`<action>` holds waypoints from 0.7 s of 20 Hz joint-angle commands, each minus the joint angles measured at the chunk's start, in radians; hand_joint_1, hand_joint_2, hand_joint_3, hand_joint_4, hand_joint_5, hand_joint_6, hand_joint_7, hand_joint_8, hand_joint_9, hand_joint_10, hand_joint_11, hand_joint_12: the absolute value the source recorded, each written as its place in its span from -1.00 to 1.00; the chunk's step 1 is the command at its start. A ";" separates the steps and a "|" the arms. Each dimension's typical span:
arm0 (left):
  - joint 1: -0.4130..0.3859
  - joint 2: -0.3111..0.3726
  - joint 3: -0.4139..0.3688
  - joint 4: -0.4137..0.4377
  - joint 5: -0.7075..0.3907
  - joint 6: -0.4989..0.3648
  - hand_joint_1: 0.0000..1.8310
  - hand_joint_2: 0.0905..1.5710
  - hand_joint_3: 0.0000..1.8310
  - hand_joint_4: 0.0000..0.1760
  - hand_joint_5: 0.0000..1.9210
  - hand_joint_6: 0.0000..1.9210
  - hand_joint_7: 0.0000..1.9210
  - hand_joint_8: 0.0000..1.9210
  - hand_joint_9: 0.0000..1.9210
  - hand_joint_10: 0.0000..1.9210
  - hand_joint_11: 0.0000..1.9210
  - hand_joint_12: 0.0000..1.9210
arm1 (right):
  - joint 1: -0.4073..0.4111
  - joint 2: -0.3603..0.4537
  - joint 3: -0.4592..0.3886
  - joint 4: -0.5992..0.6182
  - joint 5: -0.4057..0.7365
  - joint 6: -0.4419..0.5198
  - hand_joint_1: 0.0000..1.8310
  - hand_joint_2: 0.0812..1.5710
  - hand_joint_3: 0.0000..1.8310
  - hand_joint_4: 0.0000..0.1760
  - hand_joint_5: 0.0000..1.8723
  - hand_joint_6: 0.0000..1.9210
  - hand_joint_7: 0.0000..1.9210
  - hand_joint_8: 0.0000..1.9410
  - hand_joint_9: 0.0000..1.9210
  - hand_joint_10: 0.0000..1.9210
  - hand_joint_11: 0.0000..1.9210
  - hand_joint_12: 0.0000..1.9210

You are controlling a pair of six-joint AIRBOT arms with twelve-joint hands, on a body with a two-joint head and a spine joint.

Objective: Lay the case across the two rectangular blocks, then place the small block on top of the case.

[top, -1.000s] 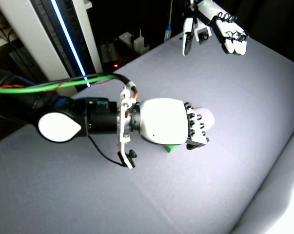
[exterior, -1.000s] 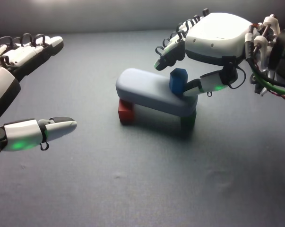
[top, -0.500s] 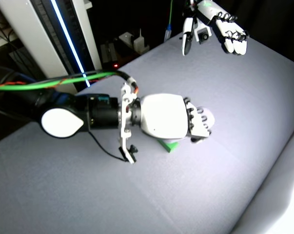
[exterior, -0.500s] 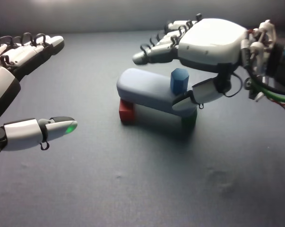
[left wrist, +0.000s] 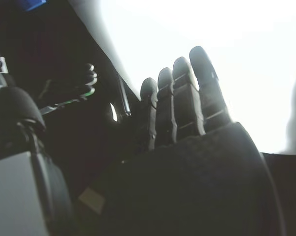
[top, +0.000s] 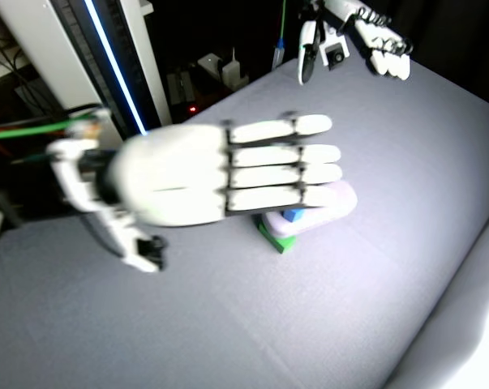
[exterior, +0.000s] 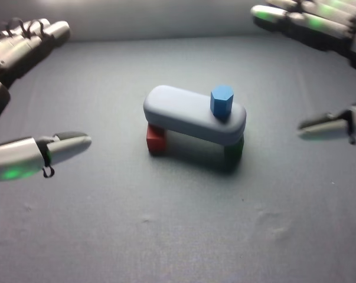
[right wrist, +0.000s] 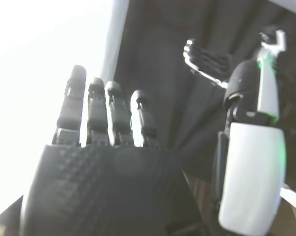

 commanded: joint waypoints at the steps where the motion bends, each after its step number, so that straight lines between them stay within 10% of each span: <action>1: -0.007 0.006 -0.005 0.022 -0.147 -0.004 -0.27 0.13 -1.00 -0.02 -0.82 -1.00 -0.83 -1.00 -0.86 -0.99 -1.00 -0.43 | -0.019 0.009 -0.010 0.070 0.200 0.001 -0.09 0.12 -1.00 0.43 -1.00 -1.00 -0.94 -0.98 -1.00 -1.00 -1.00 -1.00; 4: -0.007 0.015 -0.003 0.023 -0.147 -0.004 -0.36 0.23 -0.98 0.21 -0.88 -1.00 -0.92 -1.00 -0.94 -1.00 -1.00 -0.55 | -0.123 0.026 -0.037 0.137 0.275 0.000 0.03 0.18 -0.98 -0.34 -0.95 -0.99 -0.95 -1.00 -1.00 -1.00 -0.99 -1.00; 6: -0.006 0.022 0.000 0.024 -0.140 -0.004 -0.53 0.25 -0.99 0.25 -0.88 -1.00 -0.97 -1.00 -1.00 -1.00 -1.00 -0.88 | -0.172 0.038 -0.052 0.153 0.278 -0.001 -0.06 0.34 -0.99 -0.04 -0.95 -1.00 -0.99 -1.00 -1.00 -1.00 -1.00 -1.00; 8: -0.006 0.027 0.001 0.027 -0.143 -0.003 -0.91 0.29 -0.99 0.16 -0.90 -1.00 -0.99 -1.00 -1.00 -1.00 -1.00 -0.89 | -0.211 0.046 -0.064 0.176 0.291 -0.001 -0.19 0.57 -0.97 -0.19 -0.91 -0.99 -0.98 -1.00 -1.00 -1.00 -1.00 -1.00; 10: -0.006 0.031 0.004 0.028 -0.144 0.001 -1.00 0.34 -0.98 -0.26 -0.99 -1.00 -1.00 -1.00 -1.00 -1.00 -1.00 -1.00 | -0.248 0.058 -0.080 0.188 0.307 -0.001 -0.63 0.72 -0.98 -0.13 -0.86 -0.99 -0.96 -1.00 -1.00 -1.00 -1.00 -1.00; 14: -0.006 0.034 0.000 0.031 -0.139 0.009 -1.00 0.32 -0.99 0.47 -1.00 -1.00 -1.00 -1.00 -1.00 -1.00 -1.00 -1.00 | -0.292 0.078 -0.107 0.205 0.349 -0.008 -1.00 0.66 -1.00 -0.38 -0.94 -1.00 -1.00 -1.00 -1.00 -1.00 -1.00 -1.00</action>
